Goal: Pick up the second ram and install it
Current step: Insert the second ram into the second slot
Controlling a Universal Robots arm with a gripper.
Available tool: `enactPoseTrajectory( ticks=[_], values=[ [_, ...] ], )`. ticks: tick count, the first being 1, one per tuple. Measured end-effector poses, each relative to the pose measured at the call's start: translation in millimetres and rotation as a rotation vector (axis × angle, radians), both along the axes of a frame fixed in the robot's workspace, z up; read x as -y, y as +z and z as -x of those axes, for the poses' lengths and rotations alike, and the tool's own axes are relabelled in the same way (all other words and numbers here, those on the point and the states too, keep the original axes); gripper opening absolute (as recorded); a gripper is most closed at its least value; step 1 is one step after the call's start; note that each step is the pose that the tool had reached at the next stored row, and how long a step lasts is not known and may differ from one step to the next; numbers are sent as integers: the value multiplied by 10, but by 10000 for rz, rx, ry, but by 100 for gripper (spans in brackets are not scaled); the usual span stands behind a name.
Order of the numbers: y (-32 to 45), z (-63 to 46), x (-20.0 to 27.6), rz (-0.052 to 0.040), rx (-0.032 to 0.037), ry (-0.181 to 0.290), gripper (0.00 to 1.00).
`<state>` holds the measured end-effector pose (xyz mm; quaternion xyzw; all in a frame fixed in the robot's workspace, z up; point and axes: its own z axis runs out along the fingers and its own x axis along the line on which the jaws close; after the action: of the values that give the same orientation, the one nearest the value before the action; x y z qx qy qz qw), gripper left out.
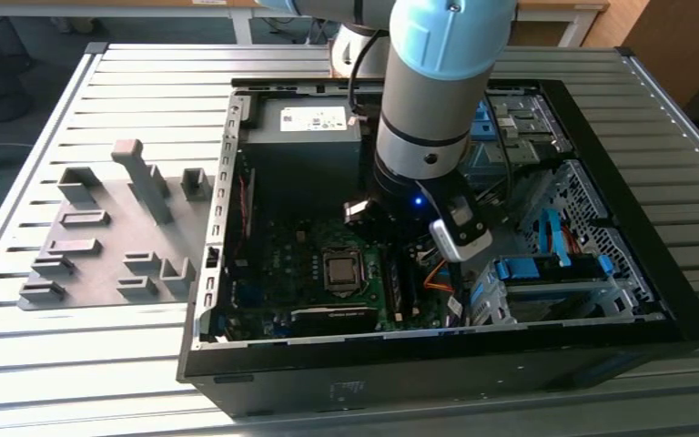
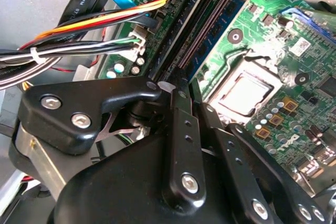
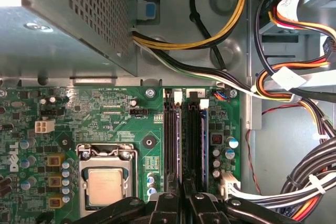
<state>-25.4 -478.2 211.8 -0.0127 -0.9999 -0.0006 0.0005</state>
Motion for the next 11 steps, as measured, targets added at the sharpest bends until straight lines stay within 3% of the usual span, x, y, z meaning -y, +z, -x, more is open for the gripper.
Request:
enactPoseTrajectory(
  ticks=[11],
  values=[
    [-27,0,0,2,-10,0,14]
  ],
)
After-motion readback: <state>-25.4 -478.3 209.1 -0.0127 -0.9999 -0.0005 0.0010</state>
